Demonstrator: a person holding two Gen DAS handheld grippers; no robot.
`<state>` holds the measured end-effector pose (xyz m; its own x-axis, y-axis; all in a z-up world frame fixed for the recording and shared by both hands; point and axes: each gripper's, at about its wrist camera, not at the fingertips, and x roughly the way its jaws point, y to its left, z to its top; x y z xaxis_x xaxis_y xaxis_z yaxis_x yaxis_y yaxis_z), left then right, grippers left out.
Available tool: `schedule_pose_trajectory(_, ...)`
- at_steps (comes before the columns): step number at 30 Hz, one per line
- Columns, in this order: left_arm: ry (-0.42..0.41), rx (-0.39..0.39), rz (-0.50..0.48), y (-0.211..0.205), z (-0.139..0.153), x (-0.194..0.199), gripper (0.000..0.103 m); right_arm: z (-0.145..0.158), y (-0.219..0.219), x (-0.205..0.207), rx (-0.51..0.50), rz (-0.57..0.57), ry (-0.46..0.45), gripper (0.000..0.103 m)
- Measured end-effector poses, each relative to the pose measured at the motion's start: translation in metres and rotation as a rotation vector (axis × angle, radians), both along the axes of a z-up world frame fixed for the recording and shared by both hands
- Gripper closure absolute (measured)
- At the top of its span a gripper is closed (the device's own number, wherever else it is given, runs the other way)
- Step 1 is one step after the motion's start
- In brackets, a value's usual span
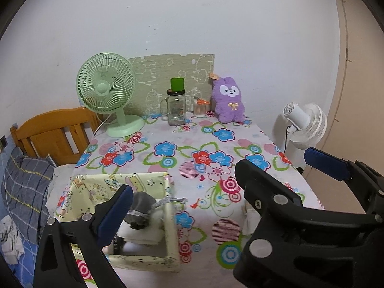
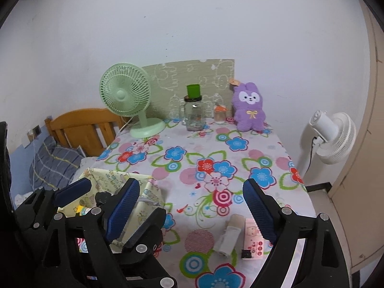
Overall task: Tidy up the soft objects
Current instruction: 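Withdraw both tools from the box toward the white rolled cloth and pink packet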
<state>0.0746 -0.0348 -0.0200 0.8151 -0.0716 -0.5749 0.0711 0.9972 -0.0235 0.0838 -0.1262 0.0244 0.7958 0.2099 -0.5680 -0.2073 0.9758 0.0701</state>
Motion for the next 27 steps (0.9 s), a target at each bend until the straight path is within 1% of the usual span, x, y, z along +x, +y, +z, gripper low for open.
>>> schedule_pose_trajectory(9, -0.009, -0.017, -0.036, -0.023, -0.007, -0.003, 0.000, -0.003, -0.022, -0.007, 0.002, -0.033, -0.008, 0.012)
schedule_pose_trajectory(16, -0.013, -0.018, -0.081, -0.043, -0.020, -0.003, 0.000, -0.012, -0.039, -0.014, -0.041, -0.063, -0.026, 0.012)
schedule_pose_trajectory(23, 0.011, -0.027, -0.110, -0.056, -0.038, 0.000, 0.000, -0.028, -0.053, -0.016, -0.061, -0.097, -0.030, 0.012)
schedule_pose_trajectory(27, 0.038, -0.024, -0.122, -0.064, -0.050, 0.006, 0.000, -0.041, -0.060, -0.012, -0.064, -0.103, -0.001, 0.012)
